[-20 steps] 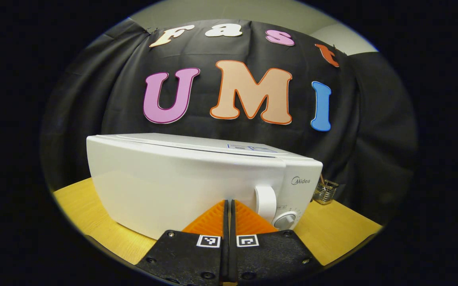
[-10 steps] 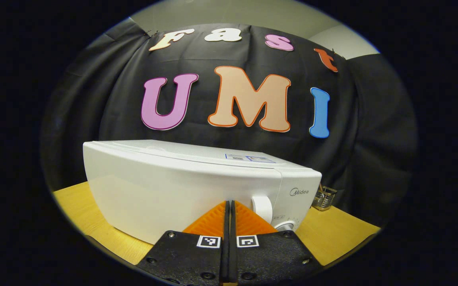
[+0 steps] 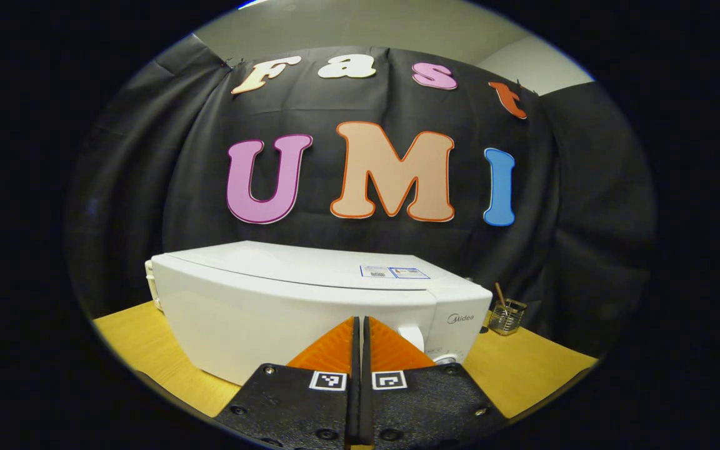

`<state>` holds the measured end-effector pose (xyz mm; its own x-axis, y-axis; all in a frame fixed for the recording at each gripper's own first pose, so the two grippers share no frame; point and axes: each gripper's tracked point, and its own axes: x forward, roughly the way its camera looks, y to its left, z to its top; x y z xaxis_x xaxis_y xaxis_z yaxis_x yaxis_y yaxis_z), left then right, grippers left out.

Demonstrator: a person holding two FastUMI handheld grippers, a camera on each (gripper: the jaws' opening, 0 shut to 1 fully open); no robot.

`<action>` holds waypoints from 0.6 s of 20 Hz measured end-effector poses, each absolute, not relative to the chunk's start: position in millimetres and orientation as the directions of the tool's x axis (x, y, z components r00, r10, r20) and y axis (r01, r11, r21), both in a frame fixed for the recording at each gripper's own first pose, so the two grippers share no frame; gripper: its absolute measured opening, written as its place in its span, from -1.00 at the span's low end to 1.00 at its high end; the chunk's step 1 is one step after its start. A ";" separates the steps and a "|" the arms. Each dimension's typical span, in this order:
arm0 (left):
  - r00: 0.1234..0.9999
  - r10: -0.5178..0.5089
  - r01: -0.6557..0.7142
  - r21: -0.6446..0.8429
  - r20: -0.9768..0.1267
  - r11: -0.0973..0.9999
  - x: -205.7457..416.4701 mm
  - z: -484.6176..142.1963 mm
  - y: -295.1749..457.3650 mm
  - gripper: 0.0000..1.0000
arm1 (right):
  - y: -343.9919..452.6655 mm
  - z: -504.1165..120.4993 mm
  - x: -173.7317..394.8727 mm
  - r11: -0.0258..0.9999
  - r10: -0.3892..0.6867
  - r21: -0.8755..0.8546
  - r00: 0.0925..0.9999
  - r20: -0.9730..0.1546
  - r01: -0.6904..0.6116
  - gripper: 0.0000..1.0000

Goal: Open the microwave oven with the left hand, put the food in, and close the microwave oven.

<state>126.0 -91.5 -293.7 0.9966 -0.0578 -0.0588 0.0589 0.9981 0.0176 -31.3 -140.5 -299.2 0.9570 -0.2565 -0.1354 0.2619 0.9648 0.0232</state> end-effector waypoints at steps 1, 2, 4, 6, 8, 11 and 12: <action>0.997 -0.048 0.050 0.027 -0.063 0.998 117.0 -289.0 -85.4 -0.99 | -135.3 -296.9 -31.1 0.968 -0.244 0.024 0.961 -0.133 0.249 0.80; 0.997 -0.039 0.041 0.027 -0.066 0.999 107.8 -283.3 -79.3 -0.99 | -129.1 -294.7 -29.7 0.971 -0.231 0.024 0.964 -0.129 0.236 0.98; 0.994 -0.043 0.044 0.009 -0.104 0.999 85.0 -279.1 -70.9 -0.99 | -114.9 -288.4 -27.9 0.978 -0.202 0.027 0.972 -0.117 0.206 0.98; 0.993 -0.038 0.036 -0.020 -0.108 0.999 62.0 -267.0 -58.2 -0.99 | -100.0 -280.8 -25.7 0.984 -0.171 0.027 0.980 -0.096 0.175 0.80; 0.994 -0.002 -0.002 -0.030 -0.108 1.000 40.5 -258.4 -37.5 -0.91 | -85.4 -271.9 -24.1 0.989 -0.143 0.026 0.987 -0.077 0.145 0.98; 0.992 0.071 -0.073 -0.015 -0.107 0.997 13.0 -248.0 -3.8 -0.43 | -67.3 -261.3 -21.5 0.993 -0.109 0.034 0.992 -0.058 0.111 0.80; 0.990 0.095 -0.095 0.004 -0.108 0.995 5.0 -246.7 9.0 -0.25 | -63.8 -258.5 -21.5 0.994 -0.102 0.031 0.993 -0.055 0.104 0.80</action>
<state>5.0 9.0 -246.7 0.9897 0.0946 -0.1078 -0.0947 0.9955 0.0036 -21.5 -63.8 -258.5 0.9933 -0.1022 -0.0548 0.1040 0.9941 0.0313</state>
